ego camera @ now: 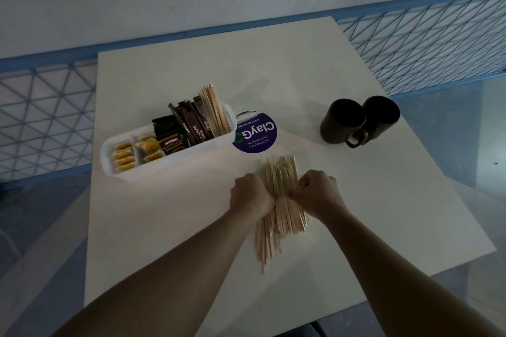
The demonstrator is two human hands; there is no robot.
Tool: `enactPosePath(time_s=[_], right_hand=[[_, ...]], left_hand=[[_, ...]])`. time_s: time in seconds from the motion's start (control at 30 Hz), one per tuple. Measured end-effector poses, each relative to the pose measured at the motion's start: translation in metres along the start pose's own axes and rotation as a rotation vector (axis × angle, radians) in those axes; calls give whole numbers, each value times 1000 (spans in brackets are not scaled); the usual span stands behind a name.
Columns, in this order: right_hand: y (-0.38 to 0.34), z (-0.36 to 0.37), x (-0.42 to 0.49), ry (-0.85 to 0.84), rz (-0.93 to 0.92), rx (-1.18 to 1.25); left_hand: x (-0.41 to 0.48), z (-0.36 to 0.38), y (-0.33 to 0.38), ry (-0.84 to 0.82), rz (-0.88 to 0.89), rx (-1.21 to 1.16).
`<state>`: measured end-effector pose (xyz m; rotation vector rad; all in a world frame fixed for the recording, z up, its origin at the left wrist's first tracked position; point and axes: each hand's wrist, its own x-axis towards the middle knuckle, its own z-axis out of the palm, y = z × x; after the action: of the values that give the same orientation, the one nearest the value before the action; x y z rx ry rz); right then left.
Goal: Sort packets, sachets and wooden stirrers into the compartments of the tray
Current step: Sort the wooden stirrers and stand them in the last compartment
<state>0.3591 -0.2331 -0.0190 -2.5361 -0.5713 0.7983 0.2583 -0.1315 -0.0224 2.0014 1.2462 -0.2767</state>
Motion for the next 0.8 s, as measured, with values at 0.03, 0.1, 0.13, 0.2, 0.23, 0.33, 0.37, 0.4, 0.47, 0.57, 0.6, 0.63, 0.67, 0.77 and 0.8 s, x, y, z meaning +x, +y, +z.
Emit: enactPosePath(time_s=[0.03,0.1,0.13,0.2,0.23,0.33,0.37,0.4,0.47,0.57,0.6,0.63,0.67,0.77,0.8], right_hand=[[0,1,0,-4,8,14],[0,1,-1,-18,18,32],[1,1,-1,-19,21,37],[2,1,-1,-18,27,36],[2,1,0,-20,27,31],[3,-1,0,-32,26,24],[3,-2,-1,-34,25,23],[3,-3,-1,-31,19,22],[2,-4,-1,-25,14,26],[2,-6,-1,-27,3,19],[2,-8,-1,-27,2,19],[1,-9,-2,-25,4,23],[1,-10,-2,-21,6,30],[-2,-14,-2,-10,14,47],[-2,-15,-1,-14,17,50]], left_hand=[[-3,0,3,16,2,-2],[-5,3,5,51,8,-4],[-5,4,6,58,10,-4],[-4,7,5,72,2,-4],[-3,7,5,78,-5,-5],[-2,6,5,76,7,-15],[-2,5,6,75,13,-22],[-2,4,6,72,14,-25],[-1,3,5,75,13,-35],[1,1,4,81,-5,-62],[1,1,3,82,-11,-76],[1,0,2,83,-17,-91],[2,-2,1,79,-24,-103],[2,-6,0,68,-42,-128],[3,-8,0,67,-43,-141]])
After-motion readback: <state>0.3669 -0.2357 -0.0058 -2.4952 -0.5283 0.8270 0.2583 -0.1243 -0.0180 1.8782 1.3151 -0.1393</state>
